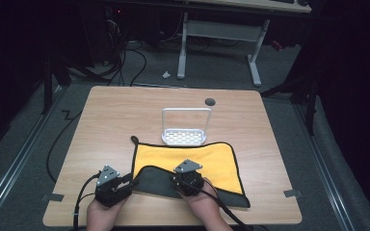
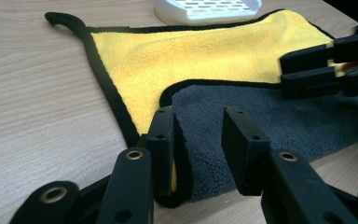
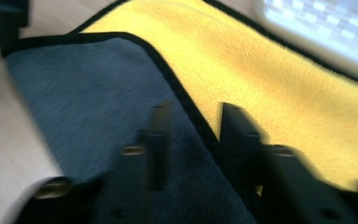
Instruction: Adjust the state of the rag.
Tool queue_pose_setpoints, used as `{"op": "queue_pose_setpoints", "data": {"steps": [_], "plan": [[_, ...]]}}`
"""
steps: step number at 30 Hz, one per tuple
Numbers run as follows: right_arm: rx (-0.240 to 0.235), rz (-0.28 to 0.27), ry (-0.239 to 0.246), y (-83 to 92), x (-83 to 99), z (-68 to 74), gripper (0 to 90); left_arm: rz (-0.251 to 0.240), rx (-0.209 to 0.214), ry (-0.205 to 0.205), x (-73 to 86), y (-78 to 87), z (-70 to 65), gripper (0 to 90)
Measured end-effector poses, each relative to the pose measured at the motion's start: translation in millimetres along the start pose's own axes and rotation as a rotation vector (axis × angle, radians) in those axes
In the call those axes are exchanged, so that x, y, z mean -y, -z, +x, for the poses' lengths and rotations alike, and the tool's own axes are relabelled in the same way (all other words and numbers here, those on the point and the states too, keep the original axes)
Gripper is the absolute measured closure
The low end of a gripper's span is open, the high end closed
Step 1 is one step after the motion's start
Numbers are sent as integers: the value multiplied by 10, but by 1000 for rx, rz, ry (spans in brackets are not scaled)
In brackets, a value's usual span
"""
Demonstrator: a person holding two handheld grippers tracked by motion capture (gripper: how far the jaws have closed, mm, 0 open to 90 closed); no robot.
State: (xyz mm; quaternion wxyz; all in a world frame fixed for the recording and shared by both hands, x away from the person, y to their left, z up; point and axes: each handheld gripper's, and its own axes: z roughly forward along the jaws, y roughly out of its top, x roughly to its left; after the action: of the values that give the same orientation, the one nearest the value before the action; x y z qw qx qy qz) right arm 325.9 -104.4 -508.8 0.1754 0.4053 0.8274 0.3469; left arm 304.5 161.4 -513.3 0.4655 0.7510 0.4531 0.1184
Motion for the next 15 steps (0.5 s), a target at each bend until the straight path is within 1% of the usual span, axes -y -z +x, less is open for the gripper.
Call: {"op": "queue_pose_setpoints", "data": {"steps": [1,2,3,4,5,6,9,10,12,15], "plan": [[2,25,-29,-56,5,-26,639,-1,-1,2,4,2,-4,647],[0,58,-28,-126,21,-39,684,-1,2,3,8,1,-6,647],[5,51,-10,-144,47,-24,800,0,2,3,9,2,-8,647],[0,41,3,-138,53,-10,846,1,1,1,9,10,-8,647],[5,40,19,-120,47,14,854,-3,2,2,7,12,-2,647],[19,16,38,-89,41,53,859,-1,1,3,3,12,4,646],[27,-38,68,27,28,126,857,2,6,11,-13,12,12,640],[26,-53,74,60,33,144,855,-3,8,16,-17,18,5,634],[8,-76,104,160,66,205,854,-9,8,20,-32,41,-20,622],[-40,-106,130,314,153,334,852,-28,6,18,-96,73,-64,608]]}}
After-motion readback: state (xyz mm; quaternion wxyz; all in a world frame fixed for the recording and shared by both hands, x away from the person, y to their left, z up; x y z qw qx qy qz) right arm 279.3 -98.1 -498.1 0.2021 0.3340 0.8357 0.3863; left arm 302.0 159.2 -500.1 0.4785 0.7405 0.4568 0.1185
